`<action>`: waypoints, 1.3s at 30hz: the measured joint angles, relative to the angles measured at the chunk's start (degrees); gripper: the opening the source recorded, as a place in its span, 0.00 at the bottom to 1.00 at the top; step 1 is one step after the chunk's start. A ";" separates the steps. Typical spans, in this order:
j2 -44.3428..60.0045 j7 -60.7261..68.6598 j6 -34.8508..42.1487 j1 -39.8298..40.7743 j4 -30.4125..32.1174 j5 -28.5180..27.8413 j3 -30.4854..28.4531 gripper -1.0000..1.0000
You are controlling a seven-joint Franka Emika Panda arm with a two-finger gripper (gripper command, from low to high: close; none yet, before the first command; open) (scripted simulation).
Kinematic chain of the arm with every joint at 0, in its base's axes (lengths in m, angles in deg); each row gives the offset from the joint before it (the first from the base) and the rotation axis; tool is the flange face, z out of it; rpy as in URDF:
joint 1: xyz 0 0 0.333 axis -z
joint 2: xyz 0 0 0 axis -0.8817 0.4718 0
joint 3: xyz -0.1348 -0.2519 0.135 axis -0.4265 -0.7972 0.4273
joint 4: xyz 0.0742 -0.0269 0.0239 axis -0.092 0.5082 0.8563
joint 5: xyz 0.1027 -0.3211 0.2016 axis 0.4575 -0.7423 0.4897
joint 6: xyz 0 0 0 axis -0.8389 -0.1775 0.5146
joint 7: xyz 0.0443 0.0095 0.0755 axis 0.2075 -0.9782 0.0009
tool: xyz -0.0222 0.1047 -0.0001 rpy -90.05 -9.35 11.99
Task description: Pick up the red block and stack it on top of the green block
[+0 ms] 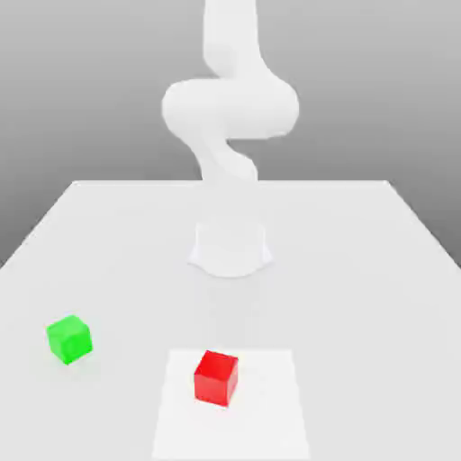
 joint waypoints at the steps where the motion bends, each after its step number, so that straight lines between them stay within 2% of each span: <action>1: 2.36 -0.82 -1.35 0.16 1.30 -0.17 0.05 0.50; 19: 40.25 -12.54 -23.65 3.79 22.60 -0.20 1.18 0.50; 25: 52.70 -13.64 -33.80 3.39 22.16 -0.87 0.55 0.50; 26: 54.65 -13.74 -35.46 3.24 21.89 -1.00 0.37 0.00; 33: 55.08 -13.90 -35.86 3.29 21.83 -1.19 0.40 0.00; 39: 44.14 -13.21 -26.52 3.73 23.42 -0.24 1.07 0.00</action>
